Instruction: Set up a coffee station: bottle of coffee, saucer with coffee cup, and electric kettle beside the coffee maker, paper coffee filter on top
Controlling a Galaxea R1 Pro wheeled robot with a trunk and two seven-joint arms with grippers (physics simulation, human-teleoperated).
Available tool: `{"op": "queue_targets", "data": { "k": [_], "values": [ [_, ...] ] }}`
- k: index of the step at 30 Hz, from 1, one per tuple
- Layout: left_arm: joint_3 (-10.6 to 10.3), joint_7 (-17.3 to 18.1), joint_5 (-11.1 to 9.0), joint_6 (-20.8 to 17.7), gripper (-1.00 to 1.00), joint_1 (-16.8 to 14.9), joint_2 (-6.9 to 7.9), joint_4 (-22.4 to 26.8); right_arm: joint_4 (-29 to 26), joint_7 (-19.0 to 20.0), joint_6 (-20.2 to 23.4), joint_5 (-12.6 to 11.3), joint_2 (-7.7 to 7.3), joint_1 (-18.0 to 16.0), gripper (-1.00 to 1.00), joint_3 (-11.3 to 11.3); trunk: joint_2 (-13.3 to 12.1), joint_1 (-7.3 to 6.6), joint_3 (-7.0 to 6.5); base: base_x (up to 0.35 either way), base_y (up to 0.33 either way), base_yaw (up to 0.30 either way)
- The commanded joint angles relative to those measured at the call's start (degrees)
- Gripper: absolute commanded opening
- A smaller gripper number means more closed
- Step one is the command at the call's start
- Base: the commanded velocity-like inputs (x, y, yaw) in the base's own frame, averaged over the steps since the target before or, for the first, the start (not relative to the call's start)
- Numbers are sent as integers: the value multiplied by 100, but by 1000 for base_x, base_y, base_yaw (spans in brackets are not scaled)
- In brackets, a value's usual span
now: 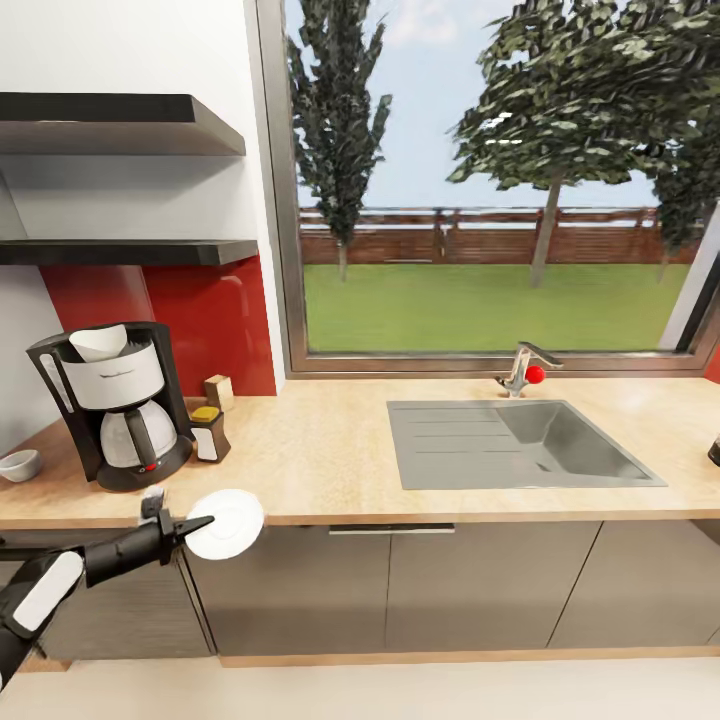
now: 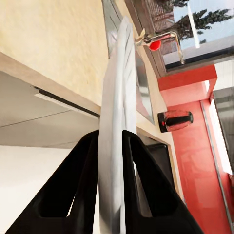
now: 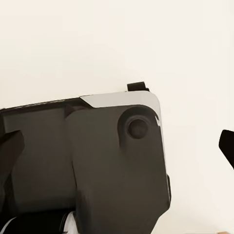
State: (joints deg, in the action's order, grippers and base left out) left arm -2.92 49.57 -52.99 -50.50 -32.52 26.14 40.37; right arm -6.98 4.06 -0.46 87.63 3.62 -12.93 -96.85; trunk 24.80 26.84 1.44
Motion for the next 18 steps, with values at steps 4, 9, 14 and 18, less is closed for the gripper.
{"op": "queue_targets", "data": {
  "k": [4,9,14,18],
  "values": [
    [-11,143,-37,-27,-100,135,247,-22,-26,43,-72,39,12,-7,100,-56,13,4,13,0,0,0],
    [5,268,-66,-64,-100,225,582,-21,-16,44,-756,35,-2,-7,100,-60,13,4,13,0,0,0],
    [298,311,-52,-86,-100,241,724,-20,-20,43,-1559,195,-20,-7,100,-18,13,4,13,0,0,0],
    [438,315,-28,-91,-100,242,746,-20,-21,44,-1742,319,-47,-7,100,-5,13,4,13,0,0,0]
  ]
}}
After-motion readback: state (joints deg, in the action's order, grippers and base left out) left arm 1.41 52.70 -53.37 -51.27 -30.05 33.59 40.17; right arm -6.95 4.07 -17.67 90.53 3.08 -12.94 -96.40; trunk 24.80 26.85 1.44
